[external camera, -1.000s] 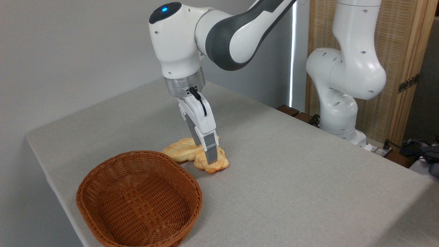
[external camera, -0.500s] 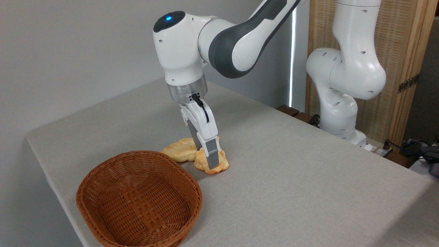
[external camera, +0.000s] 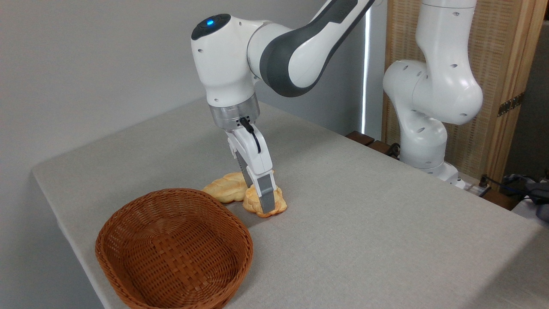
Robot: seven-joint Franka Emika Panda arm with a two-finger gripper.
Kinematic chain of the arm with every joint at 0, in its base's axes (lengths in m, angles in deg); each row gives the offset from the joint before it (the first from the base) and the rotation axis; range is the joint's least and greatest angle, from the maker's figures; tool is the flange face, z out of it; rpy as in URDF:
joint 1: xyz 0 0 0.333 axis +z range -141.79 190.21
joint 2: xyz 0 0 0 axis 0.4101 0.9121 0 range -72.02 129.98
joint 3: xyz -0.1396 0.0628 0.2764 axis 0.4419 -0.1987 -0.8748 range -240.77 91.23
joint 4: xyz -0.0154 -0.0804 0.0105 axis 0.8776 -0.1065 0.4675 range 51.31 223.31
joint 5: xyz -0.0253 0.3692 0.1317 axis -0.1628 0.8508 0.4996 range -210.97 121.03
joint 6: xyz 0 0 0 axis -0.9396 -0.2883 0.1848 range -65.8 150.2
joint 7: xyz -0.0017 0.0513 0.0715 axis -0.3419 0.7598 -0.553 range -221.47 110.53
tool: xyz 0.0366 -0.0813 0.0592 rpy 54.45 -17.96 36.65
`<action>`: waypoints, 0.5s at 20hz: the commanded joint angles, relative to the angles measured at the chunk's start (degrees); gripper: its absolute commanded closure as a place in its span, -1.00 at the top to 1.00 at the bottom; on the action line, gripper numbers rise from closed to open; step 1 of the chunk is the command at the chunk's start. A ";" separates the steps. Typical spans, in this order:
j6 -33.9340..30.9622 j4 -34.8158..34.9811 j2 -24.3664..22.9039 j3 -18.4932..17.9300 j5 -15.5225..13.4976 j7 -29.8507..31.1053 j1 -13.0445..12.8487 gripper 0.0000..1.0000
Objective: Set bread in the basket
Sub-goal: 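Lower the gripper onto the nearer bread piece and close on it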
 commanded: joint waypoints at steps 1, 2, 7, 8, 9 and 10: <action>0.97 0.70 -0.72 -0.47 0.60 -1.04 -0.50 -0.37; 0.97 0.70 -0.73 -0.47 0.60 -1.04 -0.50 -0.37; 0.36 0.62 -1.08 -0.47 0.60 -0.96 -0.41 -0.36; 0.09 0.44 -1.34 -0.47 0.60 -0.96 -0.41 -0.35; -0.43 0.18 -1.69 -0.55 0.60 -0.87 -0.41 -0.34; -1.05 -0.26 -2.39 -0.64 0.60 -0.87 -0.23 -0.34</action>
